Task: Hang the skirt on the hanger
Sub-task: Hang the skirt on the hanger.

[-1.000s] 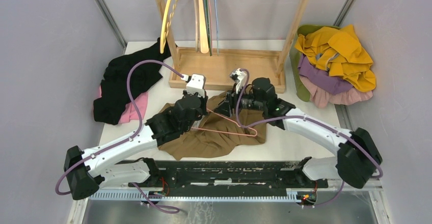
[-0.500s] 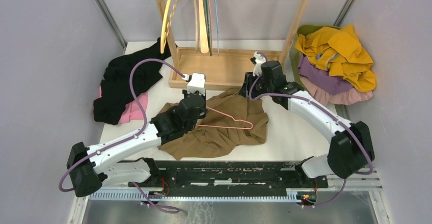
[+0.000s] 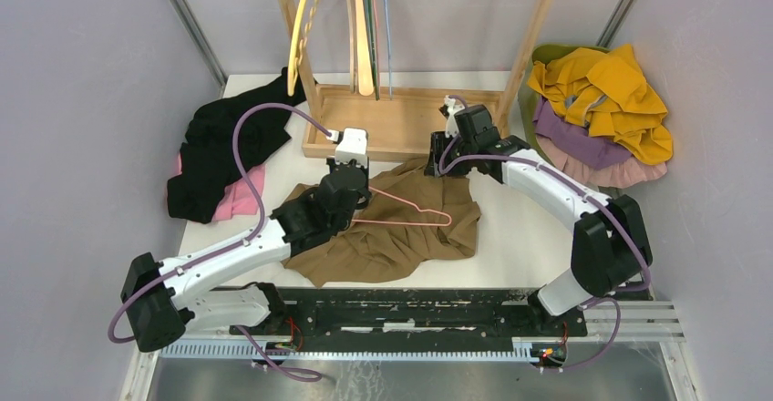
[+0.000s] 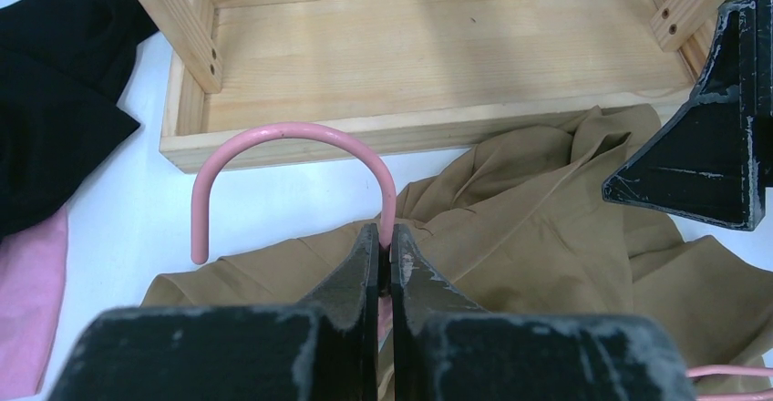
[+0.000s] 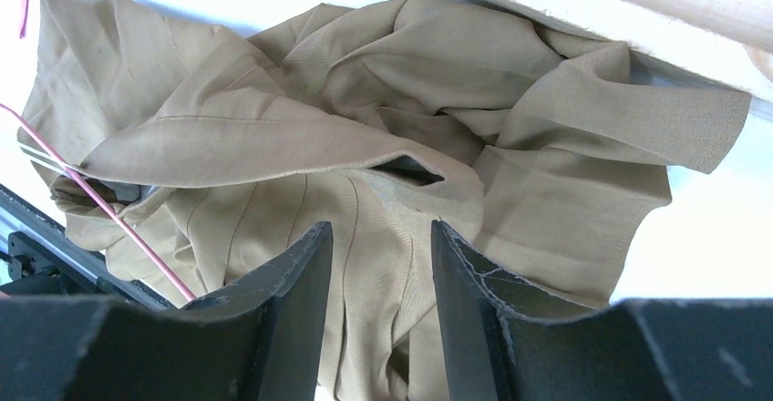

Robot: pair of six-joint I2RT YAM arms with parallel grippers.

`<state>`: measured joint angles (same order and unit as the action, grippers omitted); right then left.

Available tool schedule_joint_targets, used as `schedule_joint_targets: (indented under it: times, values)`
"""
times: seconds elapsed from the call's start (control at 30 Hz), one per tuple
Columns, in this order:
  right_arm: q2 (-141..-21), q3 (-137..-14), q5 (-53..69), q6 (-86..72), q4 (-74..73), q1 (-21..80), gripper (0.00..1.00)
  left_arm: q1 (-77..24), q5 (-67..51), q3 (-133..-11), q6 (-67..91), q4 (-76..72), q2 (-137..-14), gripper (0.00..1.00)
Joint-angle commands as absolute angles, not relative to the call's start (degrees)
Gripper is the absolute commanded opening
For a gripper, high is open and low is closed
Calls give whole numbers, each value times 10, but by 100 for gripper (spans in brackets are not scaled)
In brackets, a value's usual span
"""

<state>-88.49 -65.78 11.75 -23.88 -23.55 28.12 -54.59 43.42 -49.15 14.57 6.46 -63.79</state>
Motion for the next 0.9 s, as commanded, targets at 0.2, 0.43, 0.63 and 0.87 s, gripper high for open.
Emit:
schedule_joint_targets:
  times: [0.2,0.43,0.63,0.87]
  values:
    - [-921,-708,93,-241,-232,289,51,-538,437,-487,113,28,-639,3]
    - [-939,-724,75,-257,-225,297,52,-537,429,-484,113,22,-641,3]
    - [-958,-742,54,-269,-228,304,54,-534,423,-479,113,15,-643,3]
    - [-984,-757,21,-275,-229,318,56,-530,413,-475,112,6,-645,3]
